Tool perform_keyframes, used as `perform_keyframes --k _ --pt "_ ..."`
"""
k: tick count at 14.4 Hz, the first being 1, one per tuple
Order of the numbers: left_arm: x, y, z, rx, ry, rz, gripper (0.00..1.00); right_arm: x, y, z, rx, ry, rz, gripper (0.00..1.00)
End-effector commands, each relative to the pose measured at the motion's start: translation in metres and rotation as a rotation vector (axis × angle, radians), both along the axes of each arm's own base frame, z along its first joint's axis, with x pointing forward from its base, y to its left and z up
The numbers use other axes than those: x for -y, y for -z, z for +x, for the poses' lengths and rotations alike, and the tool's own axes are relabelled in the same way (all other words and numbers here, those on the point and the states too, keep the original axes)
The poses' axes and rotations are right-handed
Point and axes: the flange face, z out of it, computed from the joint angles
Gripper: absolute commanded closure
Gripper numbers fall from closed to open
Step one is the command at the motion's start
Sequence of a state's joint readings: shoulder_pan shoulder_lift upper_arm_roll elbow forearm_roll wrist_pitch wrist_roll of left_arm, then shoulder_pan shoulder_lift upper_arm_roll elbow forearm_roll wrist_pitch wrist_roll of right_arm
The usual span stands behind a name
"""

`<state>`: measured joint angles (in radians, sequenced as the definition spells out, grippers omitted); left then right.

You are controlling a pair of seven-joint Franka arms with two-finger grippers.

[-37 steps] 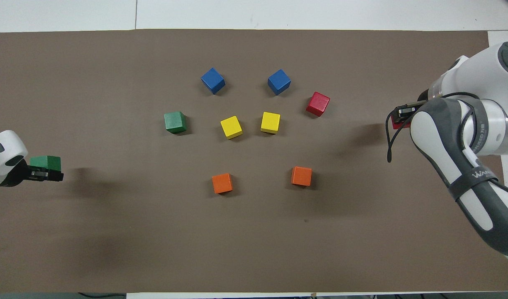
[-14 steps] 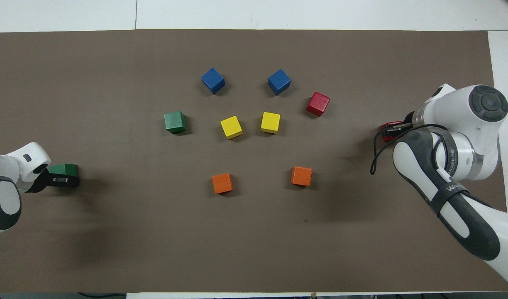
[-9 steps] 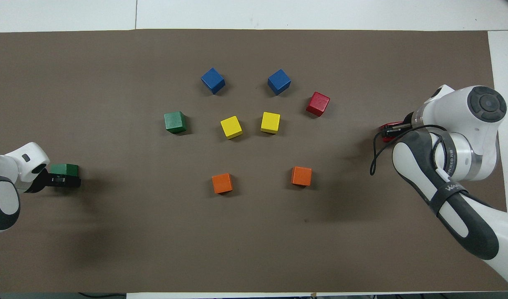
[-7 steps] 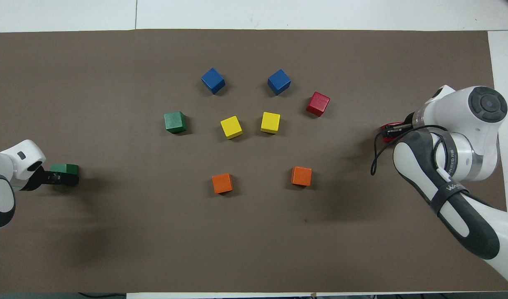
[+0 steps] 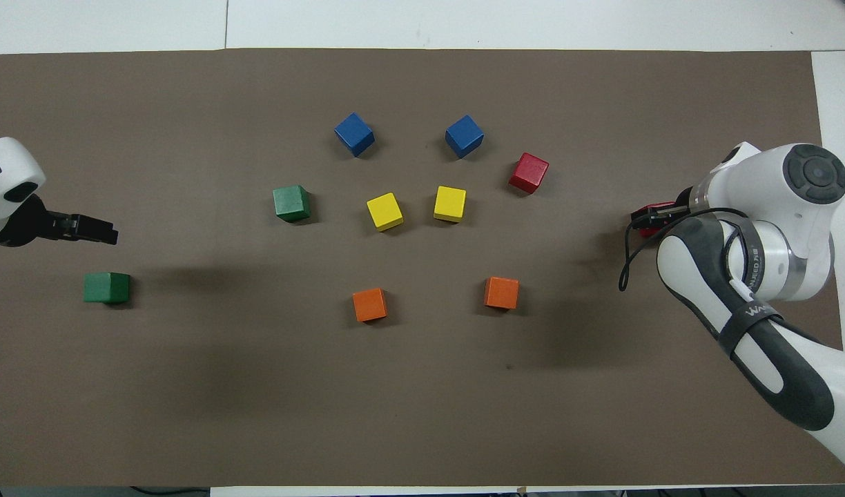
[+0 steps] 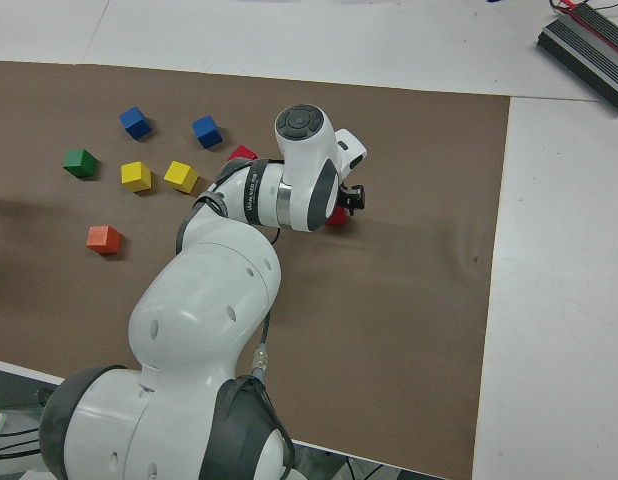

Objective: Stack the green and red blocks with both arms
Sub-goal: 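Release the red cube with the right gripper while the left gripper reaches green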

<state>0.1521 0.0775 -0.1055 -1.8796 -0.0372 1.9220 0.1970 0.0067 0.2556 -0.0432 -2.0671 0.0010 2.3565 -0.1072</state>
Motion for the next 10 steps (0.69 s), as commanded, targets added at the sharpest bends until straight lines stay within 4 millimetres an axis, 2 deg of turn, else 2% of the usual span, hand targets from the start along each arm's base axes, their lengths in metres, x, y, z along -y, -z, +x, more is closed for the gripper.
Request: perform_keyframes --k 1,2,4,6,8,9,10 --pt "0.078 -0.007 0.023 -0.023 -0.094 0.005 0.0 0.003 -0.035 0.002 -0.012 -0.013 0.005 0.0" --pt "0.107 -0.003 0.023 -0.022 -0.112 0.005 0.0 0.001 -0.056 0.006 -0.031 -0.015 0.005 0.0" --pt "0.146 -0.001 0.02 -0.01 -0.118 0.0 0.0 -0.005 -0.105 0.021 -0.07 -0.012 0.008 0.0" --pt "0.177 0.016 0.023 0.004 -0.116 -0.003 0.0 -0.024 -0.15 0.04 -0.075 -0.015 0.003 0.0" --pt "0.19 0.032 0.027 0.017 -0.108 -0.006 0.0 -0.059 -0.176 0.062 -0.054 0.023 -0.018 0.0" --pt "0.195 0.042 0.03 0.014 -0.103 -0.007 0.0 -0.086 -0.182 0.066 -0.038 0.071 -0.032 0.0" --pt "0.208 0.054 0.031 0.017 -0.102 -0.009 0.0 -0.104 -0.177 0.068 -0.042 0.114 -0.037 0.0"
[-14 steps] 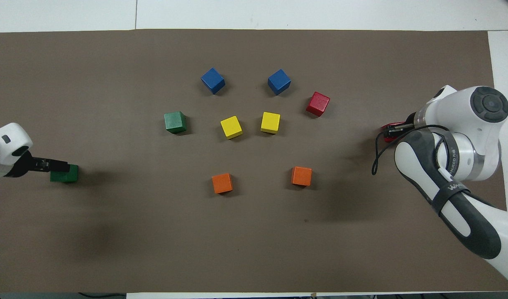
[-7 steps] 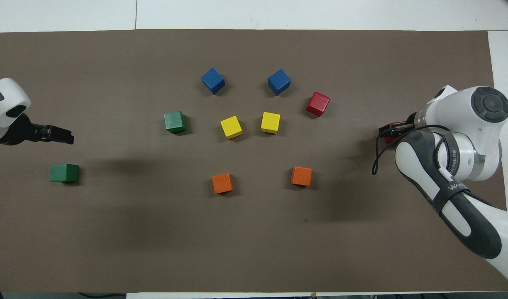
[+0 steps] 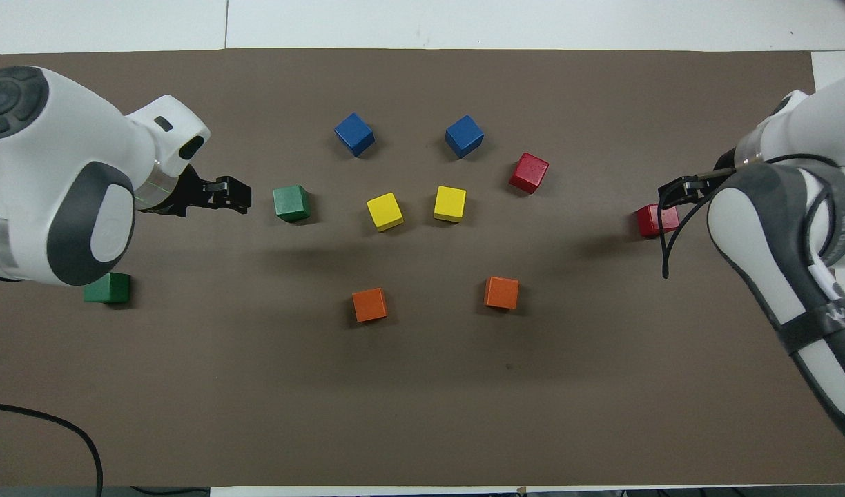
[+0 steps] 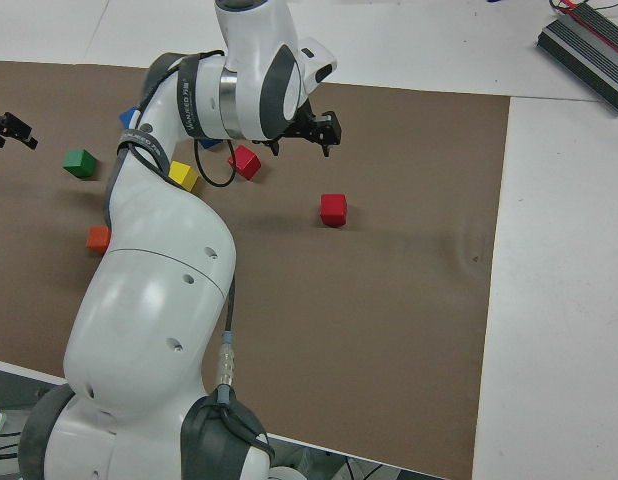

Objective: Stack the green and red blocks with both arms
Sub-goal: 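Release the red cube with the right gripper while the left gripper reaches green, then grasp the green cube with the left gripper while the right gripper grasps red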

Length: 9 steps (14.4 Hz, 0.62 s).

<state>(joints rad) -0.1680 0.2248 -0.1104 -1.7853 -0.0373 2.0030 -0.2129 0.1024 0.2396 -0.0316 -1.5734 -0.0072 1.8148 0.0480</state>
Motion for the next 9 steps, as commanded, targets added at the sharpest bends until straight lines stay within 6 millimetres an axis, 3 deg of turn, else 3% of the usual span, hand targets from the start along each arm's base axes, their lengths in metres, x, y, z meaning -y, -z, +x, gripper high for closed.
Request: perform_keyframes --k 1,4,7,9 --pt "0.02 0.032 0.014 0.008 -0.036 0.0 0.0 -0.047 0.014 0.025 -0.003 0.102 -0.029 0.0" --pt "0.046 0.07 0.018 0.026 -0.036 0.014 0.0 -0.111 0.029 0.038 0.024 0.19 -0.027 0.0" --pt "0.047 0.089 0.022 0.024 -0.022 0.033 0.0 -0.13 0.054 0.06 0.026 0.271 -0.023 0.01" --pt "0.048 0.093 0.024 0.03 -0.019 0.035 0.0 -0.155 0.068 0.067 0.038 0.314 -0.02 0.02"
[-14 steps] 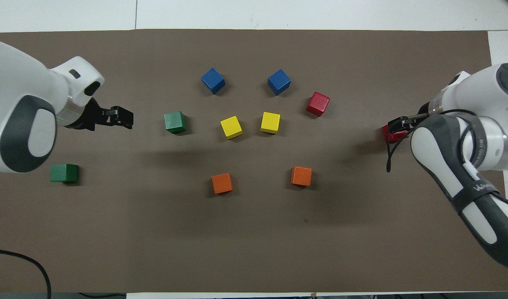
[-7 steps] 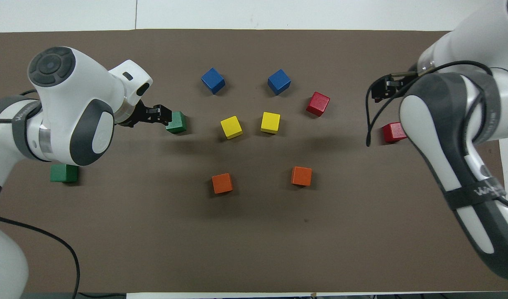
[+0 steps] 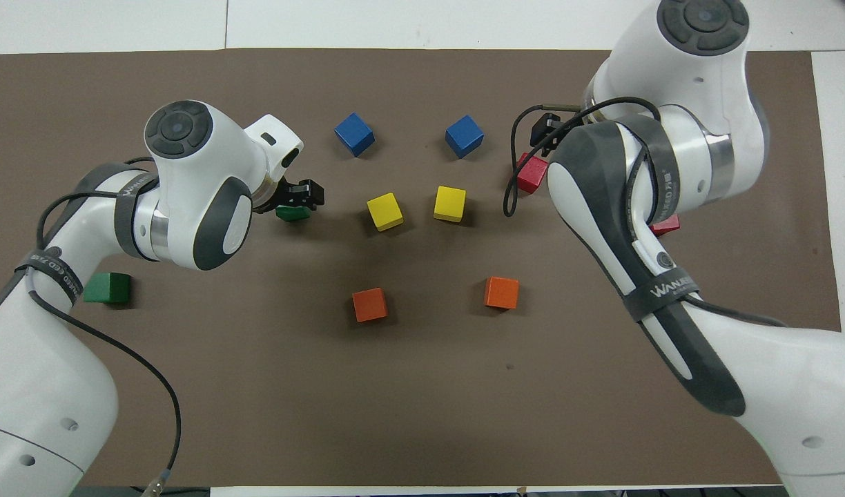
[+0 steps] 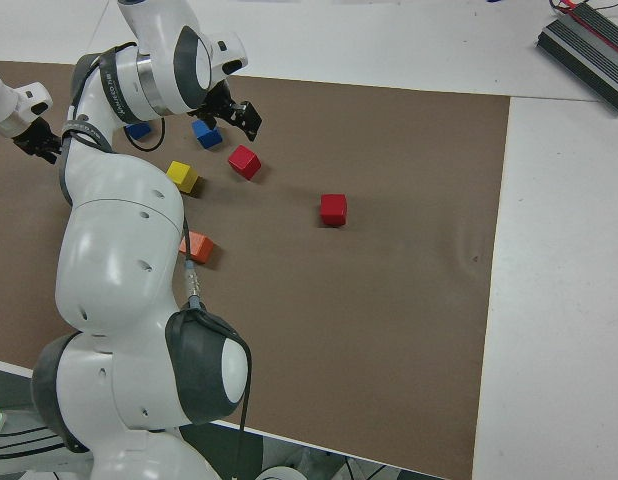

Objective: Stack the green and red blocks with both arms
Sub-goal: 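Grasp the green cube with the left gripper while the right gripper grasps red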

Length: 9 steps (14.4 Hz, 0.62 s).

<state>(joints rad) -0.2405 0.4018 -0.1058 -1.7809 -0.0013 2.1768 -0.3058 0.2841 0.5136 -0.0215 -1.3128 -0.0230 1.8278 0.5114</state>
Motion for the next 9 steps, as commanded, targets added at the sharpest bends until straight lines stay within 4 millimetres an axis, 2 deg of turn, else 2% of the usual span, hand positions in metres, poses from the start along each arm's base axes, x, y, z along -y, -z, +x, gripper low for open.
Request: perform_keyframes --k 1,2,3,5,9 --pt "0.001 -0.002 0.009 0.033 0.0 0.022 0.0 -0.019 0.019 0.022 0.04 0.073 0.002 0.02" --pt "0.002 -0.001 0.011 0.046 0.001 0.021 0.0 -0.019 0.026 0.025 0.043 0.083 0.008 0.02" --pt "0.0 0.007 0.013 0.053 -0.002 0.019 0.0 -0.022 0.035 0.026 0.036 0.097 0.008 0.02" --pt "0.001 0.011 0.013 0.058 -0.002 0.017 0.0 -0.029 0.041 0.028 0.056 0.149 0.022 0.03" --pt "-0.001 0.025 0.007 0.068 0.002 0.018 0.0 -0.026 0.055 0.032 0.066 0.159 0.033 0.04"
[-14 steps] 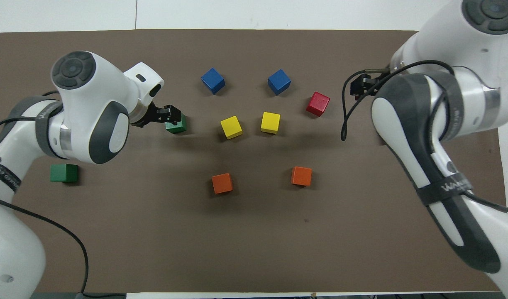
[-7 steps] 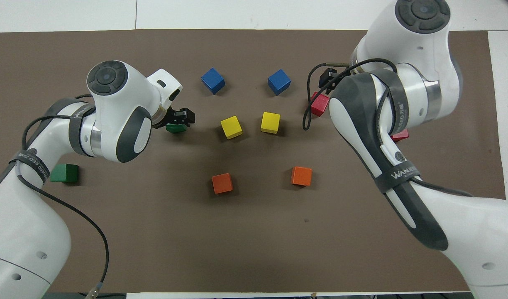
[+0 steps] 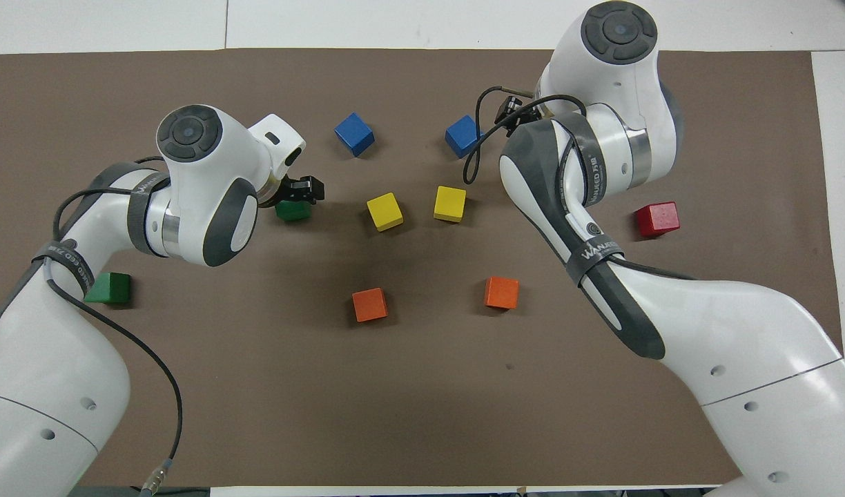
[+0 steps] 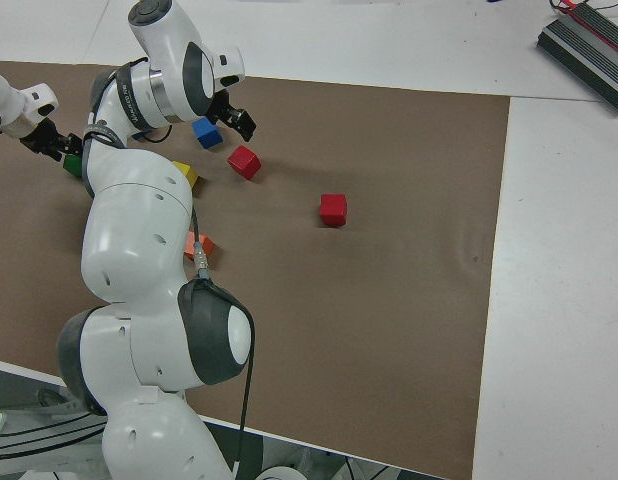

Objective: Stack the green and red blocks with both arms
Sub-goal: 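Grasp the green cube with the left gripper while the right gripper grasps red, then carry the green cube with the left gripper while the right gripper carries red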

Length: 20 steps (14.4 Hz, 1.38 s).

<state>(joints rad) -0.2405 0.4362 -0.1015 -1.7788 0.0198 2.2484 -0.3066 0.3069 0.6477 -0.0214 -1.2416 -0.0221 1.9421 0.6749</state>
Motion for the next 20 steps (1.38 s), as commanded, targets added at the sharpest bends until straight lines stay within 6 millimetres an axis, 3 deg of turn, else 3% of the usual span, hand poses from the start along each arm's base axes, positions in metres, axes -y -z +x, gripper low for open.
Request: perform_keyframes --k 1,6,7,8,10,11,16,18,20 --pt "-0.001 0.012 -0.002 0.028 -0.005 0.016 0.0 -0.001 0.001 0.007 0.034 0.022 0.02 0.04" --pt "-0.001 0.02 -0.006 0.041 -0.002 0.01 0.0 -0.004 0.035 0.0 0.042 0.015 0.024 0.04" --pt "-0.001 0.021 -0.007 0.041 -0.001 0.011 0.04 -0.003 0.039 -0.003 0.039 0.015 0.023 0.04" --pt "-0.001 0.02 -0.007 0.042 -0.001 0.012 0.14 -0.002 0.041 -0.005 0.035 0.017 0.022 0.04" --pt "-0.002 0.025 -0.011 0.036 0.017 0.033 0.73 0.001 0.044 -0.008 0.028 0.017 0.02 0.04" --pt "-0.003 0.026 -0.013 0.037 0.032 0.05 0.97 0.001 0.047 -0.01 0.02 0.014 0.018 0.04" --pt "-0.007 0.018 -0.009 0.012 0.028 0.063 1.0 0.004 0.065 -0.025 0.027 0.006 0.019 0.04" --pt "-0.011 -0.002 -0.005 -0.011 0.014 0.071 1.0 0.006 0.07 -0.03 0.034 0.005 0.02 0.04" --pt "-0.034 -0.044 -0.007 -0.016 -0.015 0.077 1.0 0.006 0.074 -0.034 0.036 0.004 0.023 0.04"
